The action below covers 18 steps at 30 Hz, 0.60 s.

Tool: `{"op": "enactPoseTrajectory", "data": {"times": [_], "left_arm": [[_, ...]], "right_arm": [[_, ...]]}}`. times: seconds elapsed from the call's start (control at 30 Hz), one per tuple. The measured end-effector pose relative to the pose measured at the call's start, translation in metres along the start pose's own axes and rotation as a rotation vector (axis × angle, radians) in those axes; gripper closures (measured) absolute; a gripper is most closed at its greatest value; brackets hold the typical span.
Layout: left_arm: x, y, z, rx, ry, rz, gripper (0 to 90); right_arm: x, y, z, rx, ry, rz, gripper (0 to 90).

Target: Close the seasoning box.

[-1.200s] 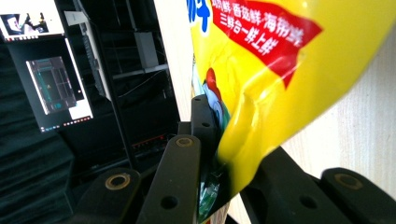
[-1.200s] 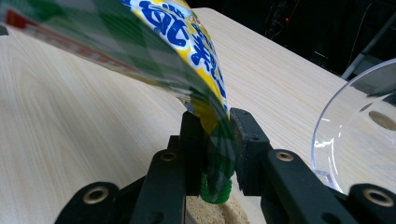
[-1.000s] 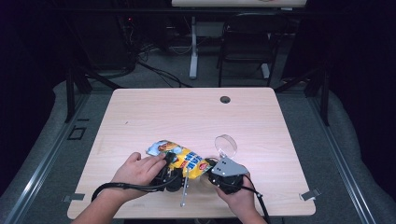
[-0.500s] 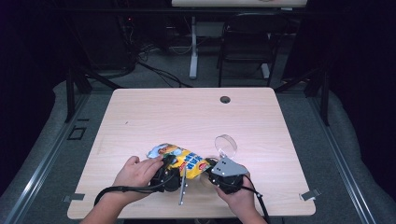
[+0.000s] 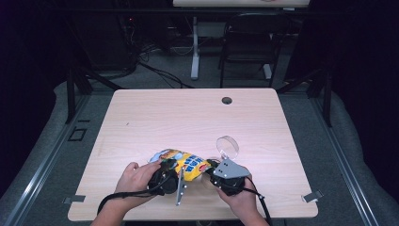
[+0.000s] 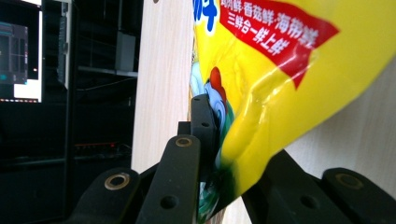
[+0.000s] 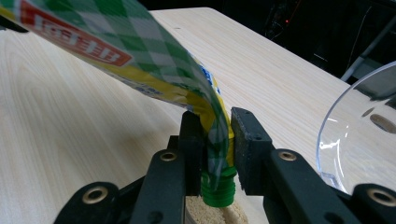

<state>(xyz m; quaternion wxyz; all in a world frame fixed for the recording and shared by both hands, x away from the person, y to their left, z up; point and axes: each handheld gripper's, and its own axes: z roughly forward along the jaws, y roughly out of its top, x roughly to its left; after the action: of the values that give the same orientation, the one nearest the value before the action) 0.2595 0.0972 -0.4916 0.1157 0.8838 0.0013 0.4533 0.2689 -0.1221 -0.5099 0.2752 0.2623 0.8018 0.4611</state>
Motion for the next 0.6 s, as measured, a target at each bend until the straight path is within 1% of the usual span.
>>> {"op": "enactPoseTrajectory", "data": {"times": [0.03,0.1,0.3,0.33,0.37,0.4,0.43,0.47,0.5,0.6], "left_arm": [[-0.001,-0.001,0.001,-0.010,-0.004,-0.014,87.1],[-0.002,-0.002,0.000,-0.007,-0.004,-0.017,87.1],[-0.004,-0.007,0.002,-0.036,-0.027,-0.068,87.2],[-0.004,-0.008,0.003,-0.039,-0.029,-0.071,87.2],[-0.004,-0.009,0.004,-0.043,-0.034,-0.078,87.2],[-0.004,-0.011,0.004,-0.053,-0.053,-0.099,87.4],[-0.005,-0.012,0.005,-0.061,-0.055,-0.112,87.4],[-0.005,-0.013,0.005,-0.062,-0.056,-0.106,87.4],[-0.005,-0.013,0.005,-0.064,-0.060,-0.110,87.5],[-0.006,-0.015,0.005,-0.069,-0.075,-0.134,87.6]], "right_arm": [[0.000,0.000,0.000,-0.001,0.001,0.004,74.6],[0.000,0.000,0.000,-0.002,0.000,0.004,74.5],[0.000,0.000,0.000,-0.012,0.005,0.000,74.1],[0.000,0.000,0.000,-0.012,0.005,0.001,73.7],[0.000,0.000,0.000,-0.011,0.005,0.002,71.5],[0.000,0.000,0.000,-0.015,-0.001,0.008,69.7],[-0.001,0.000,0.000,-0.023,0.004,0.020,69.8],[-0.002,-0.001,0.000,-0.028,0.011,0.034,69.7],[-0.003,-0.001,0.000,-0.031,0.017,0.041,69.7],[-0.003,-0.001,0.000,-0.035,0.014,0.043,68.8]]}}
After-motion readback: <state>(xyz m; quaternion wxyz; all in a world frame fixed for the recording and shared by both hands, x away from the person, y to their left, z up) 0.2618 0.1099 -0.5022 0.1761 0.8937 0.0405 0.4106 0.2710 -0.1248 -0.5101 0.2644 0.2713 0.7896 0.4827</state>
